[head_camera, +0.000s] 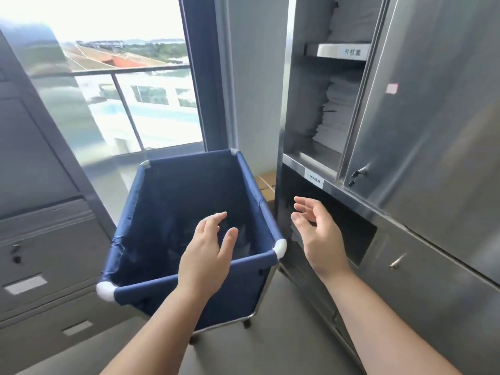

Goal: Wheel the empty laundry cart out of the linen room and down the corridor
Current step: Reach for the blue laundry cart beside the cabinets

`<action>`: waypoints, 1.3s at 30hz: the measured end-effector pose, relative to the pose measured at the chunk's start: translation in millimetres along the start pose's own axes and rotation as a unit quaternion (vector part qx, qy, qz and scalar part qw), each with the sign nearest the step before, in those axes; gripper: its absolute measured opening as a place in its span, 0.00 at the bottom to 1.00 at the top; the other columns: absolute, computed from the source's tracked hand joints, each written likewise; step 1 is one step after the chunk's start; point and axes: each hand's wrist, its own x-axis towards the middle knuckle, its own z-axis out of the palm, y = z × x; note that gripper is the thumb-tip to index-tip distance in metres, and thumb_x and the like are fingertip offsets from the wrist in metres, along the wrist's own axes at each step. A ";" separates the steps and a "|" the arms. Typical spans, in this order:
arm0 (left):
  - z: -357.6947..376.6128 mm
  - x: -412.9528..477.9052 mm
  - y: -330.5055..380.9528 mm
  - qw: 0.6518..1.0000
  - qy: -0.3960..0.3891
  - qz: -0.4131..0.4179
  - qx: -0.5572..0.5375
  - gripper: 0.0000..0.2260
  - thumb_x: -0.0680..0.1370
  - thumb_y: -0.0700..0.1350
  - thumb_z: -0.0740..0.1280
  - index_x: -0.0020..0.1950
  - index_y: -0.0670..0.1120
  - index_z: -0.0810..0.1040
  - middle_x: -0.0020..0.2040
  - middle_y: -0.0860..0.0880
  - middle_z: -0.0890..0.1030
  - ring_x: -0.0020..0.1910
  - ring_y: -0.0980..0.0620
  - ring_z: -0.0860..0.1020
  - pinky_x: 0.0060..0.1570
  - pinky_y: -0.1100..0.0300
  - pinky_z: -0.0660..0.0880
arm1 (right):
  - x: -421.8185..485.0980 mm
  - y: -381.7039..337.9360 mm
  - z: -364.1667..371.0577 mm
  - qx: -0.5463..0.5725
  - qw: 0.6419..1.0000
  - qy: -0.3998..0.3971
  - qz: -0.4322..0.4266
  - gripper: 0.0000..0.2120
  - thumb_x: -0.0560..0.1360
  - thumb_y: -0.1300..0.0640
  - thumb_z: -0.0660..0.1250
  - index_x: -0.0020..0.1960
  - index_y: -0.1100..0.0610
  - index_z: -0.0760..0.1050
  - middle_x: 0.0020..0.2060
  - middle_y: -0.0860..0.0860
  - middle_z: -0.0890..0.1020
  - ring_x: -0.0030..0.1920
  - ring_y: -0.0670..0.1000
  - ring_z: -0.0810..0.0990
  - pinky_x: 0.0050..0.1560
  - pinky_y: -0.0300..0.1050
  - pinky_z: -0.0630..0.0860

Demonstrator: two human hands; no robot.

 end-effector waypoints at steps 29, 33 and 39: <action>11.8 111.8 -132.2 0.984 0.033 -0.132 0.111 0.19 0.84 0.58 0.61 0.74 0.56 0.69 0.73 0.57 0.71 0.66 0.56 0.74 0.56 0.48 0.76 | 123.3 109.8 177.6 -0.057 0.970 -0.234 -0.027 0.17 0.76 0.46 0.66 0.64 0.39 0.72 0.58 0.36 0.76 0.58 0.40 0.75 0.54 0.42 0.74; 27.7 113.7 -149.8 0.980 0.017 -0.154 0.124 0.20 0.83 0.58 0.62 0.74 0.56 0.69 0.73 0.57 0.71 0.67 0.56 0.74 0.56 0.48 0.76 | 122.0 132.4 191.0 -0.063 0.965 -0.253 -0.014 0.18 0.77 0.47 0.66 0.66 0.38 0.70 0.59 0.37 0.75 0.60 0.41 0.74 0.56 0.43 0.73; 49.8 110.6 -191.6 0.965 -0.018 -0.197 0.170 0.22 0.82 0.59 0.63 0.75 0.55 0.70 0.78 0.52 0.67 0.74 0.52 0.66 0.60 0.47 0.72 | 111.3 172.8 209.3 -0.114 0.947 -0.301 0.006 0.24 0.78 0.46 0.65 0.72 0.36 0.64 0.63 0.36 0.71 0.64 0.40 0.68 0.63 0.46 0.70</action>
